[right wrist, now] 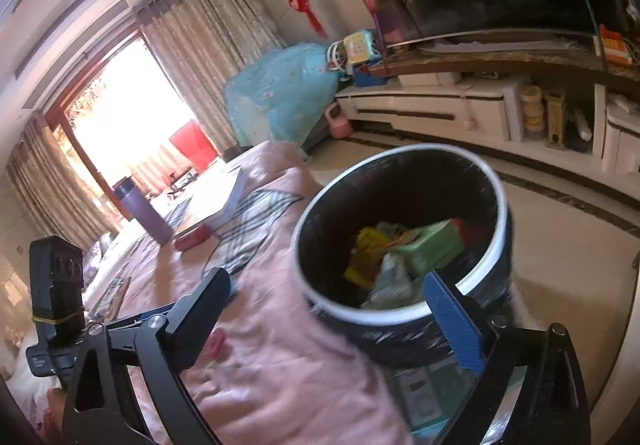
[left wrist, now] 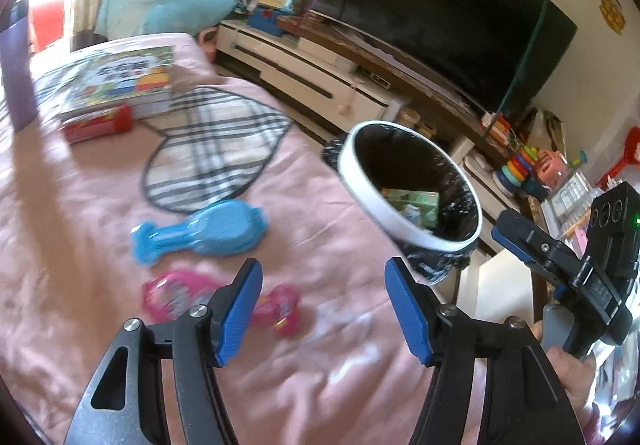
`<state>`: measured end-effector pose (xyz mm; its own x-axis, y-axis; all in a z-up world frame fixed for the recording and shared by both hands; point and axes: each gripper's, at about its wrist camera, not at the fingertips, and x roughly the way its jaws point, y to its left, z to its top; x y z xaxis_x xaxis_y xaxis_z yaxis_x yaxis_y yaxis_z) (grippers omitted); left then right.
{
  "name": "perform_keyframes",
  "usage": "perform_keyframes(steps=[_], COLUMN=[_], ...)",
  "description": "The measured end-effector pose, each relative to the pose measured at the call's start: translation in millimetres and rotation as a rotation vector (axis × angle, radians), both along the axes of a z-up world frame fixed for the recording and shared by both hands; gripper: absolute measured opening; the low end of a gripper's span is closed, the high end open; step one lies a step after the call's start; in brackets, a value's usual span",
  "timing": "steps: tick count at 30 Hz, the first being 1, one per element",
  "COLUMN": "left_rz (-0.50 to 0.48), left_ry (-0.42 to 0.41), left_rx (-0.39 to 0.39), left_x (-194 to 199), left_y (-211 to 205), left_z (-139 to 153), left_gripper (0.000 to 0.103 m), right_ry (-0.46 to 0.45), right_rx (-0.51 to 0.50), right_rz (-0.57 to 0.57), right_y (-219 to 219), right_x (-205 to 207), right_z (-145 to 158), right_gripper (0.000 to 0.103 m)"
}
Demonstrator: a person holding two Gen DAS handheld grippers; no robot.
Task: Collect trash
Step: 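Move both open tools from the bin back to the bed, then grasp blue comb-shaped candy pack with left tool while right tool grasps pink candy pack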
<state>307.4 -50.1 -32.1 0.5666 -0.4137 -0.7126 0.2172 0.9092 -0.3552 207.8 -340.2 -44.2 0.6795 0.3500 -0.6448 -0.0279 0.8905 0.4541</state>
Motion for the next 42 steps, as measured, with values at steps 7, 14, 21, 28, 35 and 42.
perform_keyframes(steps=[7,14,21,28,35,42], left_rz=[0.030,-0.049,-0.077,0.072,0.079,0.021], left_ry=[-0.006,-0.053,-0.015,0.094,0.085,0.066], left_rx=[0.002,0.059,0.116,0.052,0.064,0.030], left_x=[-33.8,-47.5,-29.7,-0.6,11.7,-8.1], left_y=[39.8,56.6,51.9,56.7,43.4,60.5], left_z=[2.1,3.7,-10.5,-25.3,-38.2,-38.2], left_gripper=[0.067,0.067,0.075,0.076,0.043,0.017], right_ry=[0.010,0.004,0.007,0.008,0.010,0.006], right_rx=[0.033,0.016,0.013,0.009,0.008,0.016], right_rz=[0.040,0.094,0.100,0.098,0.114,0.178], right_y=[27.2,54.8,65.7,69.2,76.5,92.1], right_x=[-14.5,-25.4,-29.7,-27.9,-20.6,-12.0], right_z=[-1.0,-2.3,-3.7,-3.8,-6.6,-6.7], right_gripper=[0.100,0.100,0.100,0.100,0.100,0.097])
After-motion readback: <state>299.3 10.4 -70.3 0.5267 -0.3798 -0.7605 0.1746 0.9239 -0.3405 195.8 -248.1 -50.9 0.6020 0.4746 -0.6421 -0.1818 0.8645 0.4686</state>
